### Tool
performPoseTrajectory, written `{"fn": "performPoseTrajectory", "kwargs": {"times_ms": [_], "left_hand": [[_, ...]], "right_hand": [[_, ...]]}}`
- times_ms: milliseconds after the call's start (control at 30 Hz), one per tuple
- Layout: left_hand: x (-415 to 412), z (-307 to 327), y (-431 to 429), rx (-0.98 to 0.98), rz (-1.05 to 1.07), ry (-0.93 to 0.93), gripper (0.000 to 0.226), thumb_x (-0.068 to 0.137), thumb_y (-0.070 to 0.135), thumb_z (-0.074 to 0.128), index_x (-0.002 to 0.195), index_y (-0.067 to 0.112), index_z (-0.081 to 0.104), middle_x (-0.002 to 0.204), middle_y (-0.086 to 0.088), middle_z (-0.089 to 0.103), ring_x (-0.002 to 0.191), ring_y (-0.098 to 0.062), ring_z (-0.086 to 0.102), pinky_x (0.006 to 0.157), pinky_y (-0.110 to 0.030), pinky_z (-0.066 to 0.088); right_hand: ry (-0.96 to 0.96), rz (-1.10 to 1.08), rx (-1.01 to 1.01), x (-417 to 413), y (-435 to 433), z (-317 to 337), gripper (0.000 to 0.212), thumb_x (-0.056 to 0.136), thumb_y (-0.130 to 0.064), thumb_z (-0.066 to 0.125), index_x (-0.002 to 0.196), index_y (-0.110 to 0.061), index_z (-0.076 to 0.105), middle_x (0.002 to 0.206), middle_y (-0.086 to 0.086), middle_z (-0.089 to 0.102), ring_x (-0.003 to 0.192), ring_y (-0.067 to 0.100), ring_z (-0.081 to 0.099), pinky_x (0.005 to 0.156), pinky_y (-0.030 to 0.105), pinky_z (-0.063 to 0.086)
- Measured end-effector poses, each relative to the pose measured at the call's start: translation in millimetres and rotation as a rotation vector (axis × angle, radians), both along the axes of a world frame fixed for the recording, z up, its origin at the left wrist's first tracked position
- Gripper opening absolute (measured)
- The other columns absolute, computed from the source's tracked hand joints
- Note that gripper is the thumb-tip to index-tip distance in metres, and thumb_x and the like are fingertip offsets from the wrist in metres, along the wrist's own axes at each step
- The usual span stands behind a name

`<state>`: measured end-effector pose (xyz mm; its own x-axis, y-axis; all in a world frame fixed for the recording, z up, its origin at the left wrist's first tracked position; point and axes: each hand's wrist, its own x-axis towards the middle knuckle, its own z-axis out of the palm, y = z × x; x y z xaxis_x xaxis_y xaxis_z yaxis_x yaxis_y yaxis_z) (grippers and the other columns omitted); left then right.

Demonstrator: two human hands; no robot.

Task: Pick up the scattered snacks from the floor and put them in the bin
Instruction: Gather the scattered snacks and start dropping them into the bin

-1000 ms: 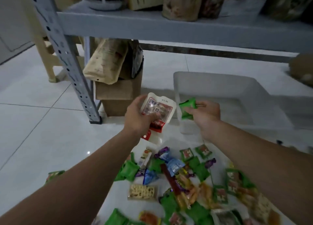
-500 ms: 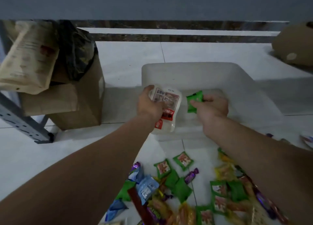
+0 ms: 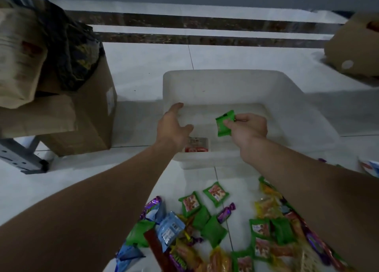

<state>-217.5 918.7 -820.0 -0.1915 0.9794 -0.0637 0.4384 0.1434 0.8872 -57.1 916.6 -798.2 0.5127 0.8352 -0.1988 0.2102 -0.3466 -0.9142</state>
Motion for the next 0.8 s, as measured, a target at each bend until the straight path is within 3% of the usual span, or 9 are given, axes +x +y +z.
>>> {"fn": "performPoseTrajectory", "kwargs": {"times_ms": [100, 233, 433, 600, 800], "left_hand": [[-14.5, 6.8, -14.2, 0.014, 0.011, -0.022, 0.059, 0.086, 0.016, 0.068, 0.138, 0.029, 0.043, 0.136, -0.001, 0.049, 0.123, -0.018, 0.046, 0.099, -0.033, 0.042], [-41.9, 14.6, -35.7, 0.047, 0.068, 0.004, 0.057, 0.086, 0.021, 0.069, 0.137, 0.026, 0.046, 0.136, 0.001, 0.052, 0.122, -0.018, 0.049, 0.100, -0.034, 0.044], [-98.5, 33.1, -82.5, 0.105, 0.158, -0.022, 0.055, 0.084, 0.025, 0.070, 0.136, 0.024, 0.050, 0.137, 0.003, 0.053, 0.125, -0.017, 0.050, 0.106, -0.039, 0.042], [-166.8, 61.0, -138.1, 0.155, 0.291, 0.002, 0.051, 0.086, 0.032, 0.066, 0.134, 0.027, 0.050, 0.135, 0.002, 0.055, 0.120, -0.017, 0.053, 0.102, -0.039, 0.045], [-274.8, 74.3, -247.2, 0.127, 0.539, 0.023, 0.047, 0.090, 0.036, 0.061, 0.135, 0.030, 0.050, 0.141, 0.002, 0.050, 0.128, -0.018, 0.046, 0.104, -0.039, 0.043]], "right_hand": [[-0.087, 0.053, -0.017, -2.8, -7.5, -1.5, 0.033, 0.080, -0.015, 0.076, 0.111, -0.014, 0.066, 0.109, 0.003, 0.068, 0.096, 0.015, 0.061, 0.088, 0.019, 0.046], [-0.111, 0.180, 0.031, -23.2, -26.3, 4.6, 0.035, 0.078, -0.021, 0.078, 0.111, -0.016, 0.067, 0.112, 0.002, 0.067, 0.099, 0.013, 0.062, 0.093, 0.023, 0.047], [-0.176, 0.419, 0.140, -77.3, -56.5, 30.3, 0.043, 0.080, -0.032, 0.075, 0.119, -0.019, 0.065, 0.117, -0.004, 0.064, 0.099, 0.009, 0.059, 0.083, 0.018, 0.045], [-0.212, 0.692, 0.220, -159.3, -92.3, 52.3, 0.052, 0.078, -0.042, 0.075, 0.125, -0.022, 0.060, 0.127, -0.002, 0.060, 0.115, 0.013, 0.057, 0.103, 0.034, 0.045], [-0.180, 0.989, 0.193, -283.7, -156.5, 62.5, 0.053, 0.081, -0.042, 0.072, 0.129, -0.026, 0.056, 0.131, -0.002, 0.053, 0.119, 0.014, 0.052, 0.095, 0.027, 0.043]]}}
